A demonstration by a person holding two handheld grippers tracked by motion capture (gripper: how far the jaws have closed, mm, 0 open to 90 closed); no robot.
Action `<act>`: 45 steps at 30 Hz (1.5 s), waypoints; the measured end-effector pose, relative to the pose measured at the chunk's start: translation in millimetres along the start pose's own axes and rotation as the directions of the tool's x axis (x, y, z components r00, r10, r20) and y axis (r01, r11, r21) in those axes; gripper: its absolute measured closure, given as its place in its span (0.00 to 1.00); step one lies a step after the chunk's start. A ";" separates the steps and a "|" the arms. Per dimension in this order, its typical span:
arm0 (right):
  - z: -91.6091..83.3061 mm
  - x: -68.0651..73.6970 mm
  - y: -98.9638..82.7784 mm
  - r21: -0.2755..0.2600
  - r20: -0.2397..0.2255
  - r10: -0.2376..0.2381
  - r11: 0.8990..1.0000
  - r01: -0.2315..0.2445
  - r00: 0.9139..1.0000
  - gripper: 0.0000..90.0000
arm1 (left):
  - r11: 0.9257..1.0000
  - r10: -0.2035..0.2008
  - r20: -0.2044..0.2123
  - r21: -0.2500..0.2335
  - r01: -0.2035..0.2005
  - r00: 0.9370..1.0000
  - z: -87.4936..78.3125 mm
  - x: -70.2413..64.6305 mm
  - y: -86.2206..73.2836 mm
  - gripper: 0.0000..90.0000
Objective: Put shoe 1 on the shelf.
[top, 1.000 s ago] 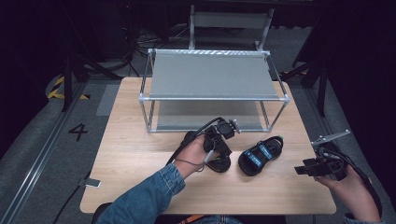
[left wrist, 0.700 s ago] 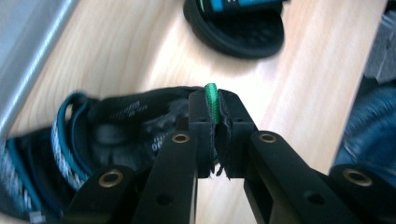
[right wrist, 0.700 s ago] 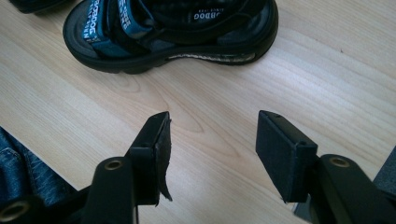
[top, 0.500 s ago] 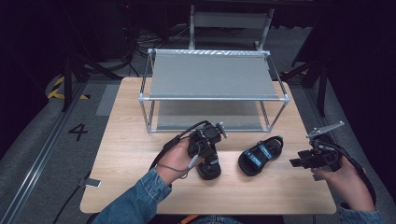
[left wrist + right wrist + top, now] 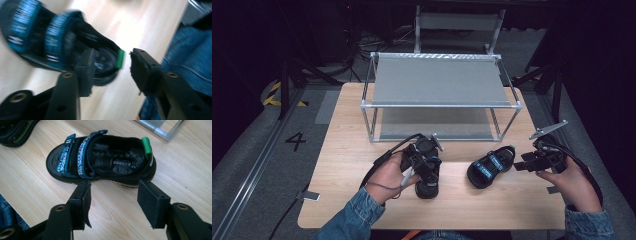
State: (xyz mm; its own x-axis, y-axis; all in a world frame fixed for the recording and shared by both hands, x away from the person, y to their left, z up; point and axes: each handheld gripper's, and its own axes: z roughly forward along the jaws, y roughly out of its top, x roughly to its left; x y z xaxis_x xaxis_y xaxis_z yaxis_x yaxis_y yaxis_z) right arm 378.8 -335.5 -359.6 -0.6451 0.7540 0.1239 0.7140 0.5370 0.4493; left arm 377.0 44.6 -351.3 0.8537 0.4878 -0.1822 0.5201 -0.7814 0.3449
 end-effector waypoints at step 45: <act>-4.8 -6.1 -23.4 -0.005 0.002 0.072 0.997 -0.072 0.997 0.50 | 1.000 0.008 -0.061 0.000 -0.008 0.998 -10.6 21.1 13.0 0.77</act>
State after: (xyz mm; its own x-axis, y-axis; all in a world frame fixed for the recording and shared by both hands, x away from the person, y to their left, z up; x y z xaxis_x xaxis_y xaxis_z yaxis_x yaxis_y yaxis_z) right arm 364.7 -354.6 -366.6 -0.5912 0.7916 0.1544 0.7573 0.4790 0.4439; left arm 401.5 48.8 -340.8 0.8547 0.5043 -0.1233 0.5133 -0.7851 0.3466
